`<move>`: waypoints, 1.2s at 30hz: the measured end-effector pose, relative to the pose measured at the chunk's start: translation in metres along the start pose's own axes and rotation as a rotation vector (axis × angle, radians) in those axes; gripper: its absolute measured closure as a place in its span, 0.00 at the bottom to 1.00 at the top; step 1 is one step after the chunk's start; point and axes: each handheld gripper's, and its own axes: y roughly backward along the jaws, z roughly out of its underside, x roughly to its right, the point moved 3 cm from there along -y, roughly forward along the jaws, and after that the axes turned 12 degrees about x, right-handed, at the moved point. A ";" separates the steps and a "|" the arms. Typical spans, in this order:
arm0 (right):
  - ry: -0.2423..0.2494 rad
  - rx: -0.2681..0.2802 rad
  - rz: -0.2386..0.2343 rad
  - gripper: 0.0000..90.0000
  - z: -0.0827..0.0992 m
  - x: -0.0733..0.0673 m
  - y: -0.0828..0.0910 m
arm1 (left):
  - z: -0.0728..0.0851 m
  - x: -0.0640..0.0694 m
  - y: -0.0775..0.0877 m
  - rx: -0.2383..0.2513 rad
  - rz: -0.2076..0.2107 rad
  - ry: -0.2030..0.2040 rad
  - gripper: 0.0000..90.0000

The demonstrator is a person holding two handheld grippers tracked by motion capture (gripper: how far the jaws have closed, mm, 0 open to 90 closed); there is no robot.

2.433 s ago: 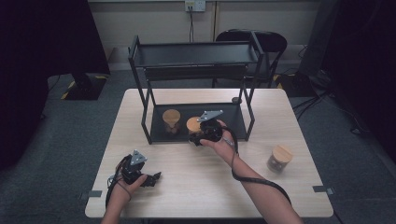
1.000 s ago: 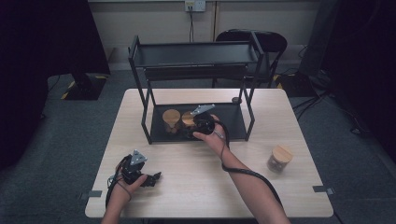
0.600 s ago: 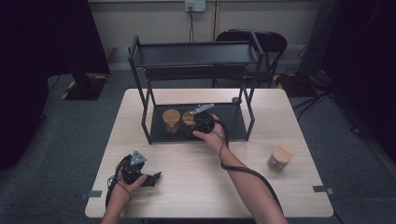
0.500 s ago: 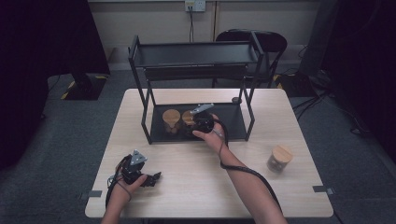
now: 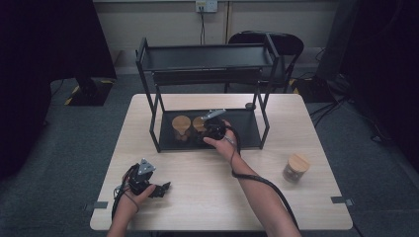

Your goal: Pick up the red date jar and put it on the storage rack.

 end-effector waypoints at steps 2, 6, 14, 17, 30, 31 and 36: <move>0.004 0.001 0.001 0.28 0.000 0.000 -0.001 | 0.000 0.000 0.000 0.000 0.000 0.000 0.00; 0.003 0.002 0.005 0.28 -0.001 0.000 -0.002 | 0.000 0.000 0.000 0.000 0.000 0.000 0.00; -0.012 0.016 0.019 0.28 0.000 0.001 -0.005 | 0.000 0.000 0.000 0.000 0.000 0.000 0.00; -0.005 0.016 0.023 0.28 0.000 0.001 -0.006 | 0.000 0.000 0.000 0.000 0.000 0.000 0.00; 0.007 0.015 0.029 0.28 0.000 0.001 -0.006 | 0.000 0.000 0.000 0.000 0.000 0.000 0.00; 0.007 0.017 0.030 0.28 0.001 0.001 -0.006 | 0.000 0.000 0.000 0.000 0.000 0.000 0.00; -0.033 0.013 0.030 0.22 0.000 0.002 -0.006 | 0.000 0.000 0.000 0.000 0.000 0.000 0.00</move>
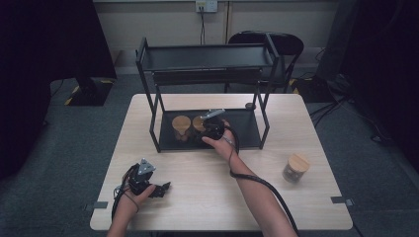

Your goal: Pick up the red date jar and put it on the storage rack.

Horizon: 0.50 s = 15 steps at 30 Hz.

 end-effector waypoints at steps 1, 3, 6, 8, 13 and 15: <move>-0.004 -0.002 0.003 0.19 0.000 0.001 0.001 | 0.000 0.000 0.000 0.000 0.000 0.000 0.00; -0.013 -0.010 -0.002 0.13 -0.001 0.002 0.002 | 0.000 0.000 0.000 0.000 0.000 0.000 0.00; -0.027 -0.012 0.003 0.08 0.000 0.003 0.005 | 0.000 0.000 0.000 0.000 0.000 0.000 0.00; -0.024 -0.021 0.000 0.08 0.000 0.004 0.008 | 0.000 0.000 0.000 0.000 0.000 0.000 0.00; -0.033 -0.014 -0.001 0.06 -0.002 0.007 0.017 | 0.000 0.000 0.000 0.000 0.000 0.000 0.00; -0.039 -0.007 0.000 0.05 -0.003 0.007 0.021 | 0.000 0.000 0.000 0.000 0.000 0.000 0.00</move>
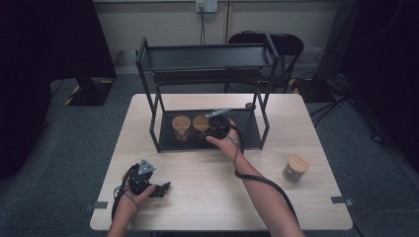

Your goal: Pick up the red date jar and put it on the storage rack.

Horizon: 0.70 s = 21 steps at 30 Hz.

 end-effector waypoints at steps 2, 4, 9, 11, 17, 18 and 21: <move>0.000 0.006 -0.003 0.05 -0.001 0.001 0.004 | 0.000 0.000 0.000 0.000 0.000 0.000 0.00; -0.011 0.009 -0.011 0.04 -0.001 0.001 0.009 | 0.000 0.000 0.000 0.000 0.000 0.000 0.00; -0.025 0.012 -0.018 0.02 0.002 0.003 0.020 | 0.000 0.000 0.000 0.000 0.000 -0.001 0.00; -0.037 0.008 -0.018 0.02 0.002 0.005 0.025 | 0.000 0.000 0.000 0.000 0.000 0.000 0.00; -0.037 0.018 0.006 0.02 0.001 0.005 0.038 | 0.000 0.000 0.000 0.000 0.000 0.000 0.00; -0.040 0.019 0.004 0.02 0.001 0.005 0.040 | 0.000 0.000 0.000 0.000 0.001 0.000 0.00; -0.033 0.017 0.005 0.02 0.001 0.002 0.044 | 0.000 0.000 0.000 0.000 0.000 0.000 0.00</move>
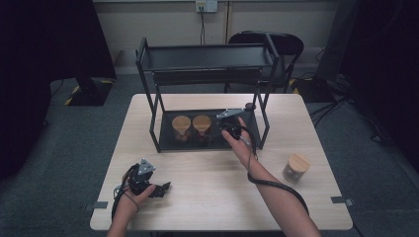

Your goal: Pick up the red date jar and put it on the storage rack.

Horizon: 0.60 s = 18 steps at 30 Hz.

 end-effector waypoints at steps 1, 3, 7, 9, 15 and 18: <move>0.005 0.000 0.002 0.02 0.000 -0.001 0.001 | 0.000 0.000 0.000 0.000 0.000 0.000 0.00; 0.014 -0.005 0.000 0.02 0.001 -0.003 0.004 | 0.000 0.000 0.000 0.000 0.000 0.000 0.00; 0.027 0.001 0.001 0.02 -0.001 -0.007 0.009 | 0.000 0.000 0.000 0.000 0.000 0.000 0.00; 0.035 0.000 -0.002 0.03 -0.001 -0.010 0.013 | 0.000 0.000 0.000 0.000 0.000 0.000 0.00; 0.052 0.003 -0.010 0.02 0.001 -0.017 0.025 | 0.000 0.000 0.000 0.000 0.001 -0.001 0.00; 0.054 0.004 -0.015 0.03 0.001 -0.018 0.032 | 0.000 0.000 0.000 0.000 0.001 -0.001 0.00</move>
